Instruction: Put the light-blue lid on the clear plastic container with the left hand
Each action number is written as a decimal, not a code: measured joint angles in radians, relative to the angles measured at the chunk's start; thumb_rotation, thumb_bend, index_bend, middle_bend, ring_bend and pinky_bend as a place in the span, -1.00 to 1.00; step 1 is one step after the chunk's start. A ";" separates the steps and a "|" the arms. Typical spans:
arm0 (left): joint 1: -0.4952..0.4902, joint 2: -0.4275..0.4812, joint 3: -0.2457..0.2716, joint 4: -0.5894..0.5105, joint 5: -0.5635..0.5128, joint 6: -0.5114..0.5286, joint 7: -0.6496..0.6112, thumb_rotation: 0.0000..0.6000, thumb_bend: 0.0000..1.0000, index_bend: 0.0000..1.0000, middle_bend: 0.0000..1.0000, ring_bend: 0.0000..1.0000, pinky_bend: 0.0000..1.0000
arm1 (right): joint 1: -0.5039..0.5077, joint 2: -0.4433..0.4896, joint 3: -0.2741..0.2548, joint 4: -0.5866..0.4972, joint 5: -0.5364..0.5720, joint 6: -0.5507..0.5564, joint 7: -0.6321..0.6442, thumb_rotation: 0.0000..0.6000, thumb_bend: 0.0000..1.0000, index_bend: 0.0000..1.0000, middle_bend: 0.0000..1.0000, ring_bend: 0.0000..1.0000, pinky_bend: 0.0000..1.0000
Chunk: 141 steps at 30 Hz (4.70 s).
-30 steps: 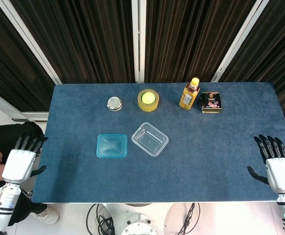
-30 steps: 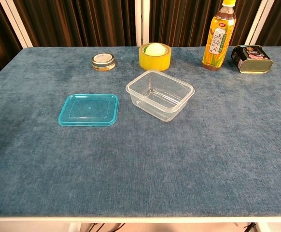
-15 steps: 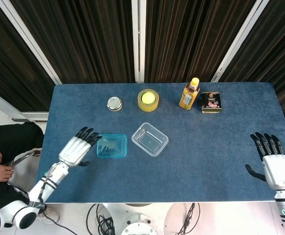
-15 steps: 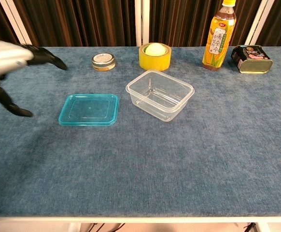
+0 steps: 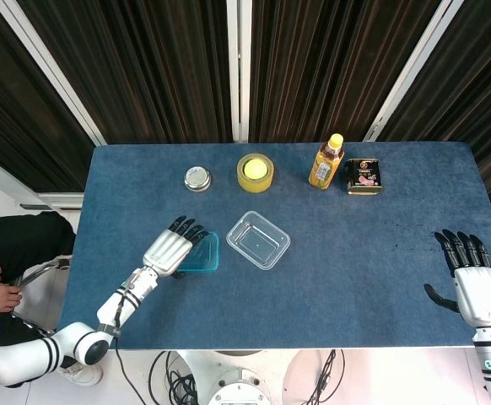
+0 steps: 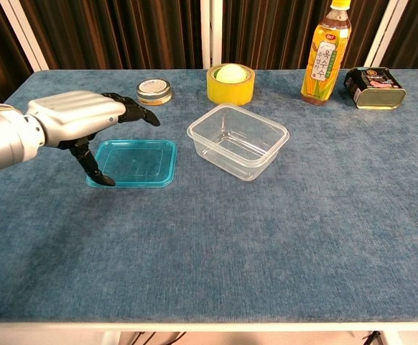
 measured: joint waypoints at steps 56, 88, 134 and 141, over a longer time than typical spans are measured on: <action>-0.489 0.050 0.149 -0.028 -0.988 -0.127 0.409 1.00 -0.95 -0.88 -1.00 -1.00 -0.94 | -0.003 -0.039 0.000 0.065 0.033 -0.024 0.059 1.00 -0.71 -1.00 -0.88 -1.00 -0.98; -0.476 0.193 0.141 -0.132 -0.723 -0.066 0.265 1.00 -0.75 -0.24 -0.33 -0.67 -0.76 | -0.019 -0.042 -0.001 0.076 0.017 0.007 0.078 1.00 -0.71 -1.00 -0.88 -1.00 -0.98; -1.029 -0.043 0.192 -0.020 -1.296 -0.123 0.520 1.00 -0.75 -0.30 -0.35 -0.67 -0.81 | -0.049 -0.011 -0.012 0.037 -0.012 0.050 0.064 1.00 -0.71 -1.00 -0.88 -1.00 -0.98; -1.037 -0.058 0.200 0.002 -1.306 -0.134 0.539 1.00 -0.75 -0.30 -0.35 -0.67 -0.81 | -0.061 -0.014 -0.016 0.046 -0.009 0.057 0.074 1.00 -0.71 -1.00 -0.88 -1.00 -0.98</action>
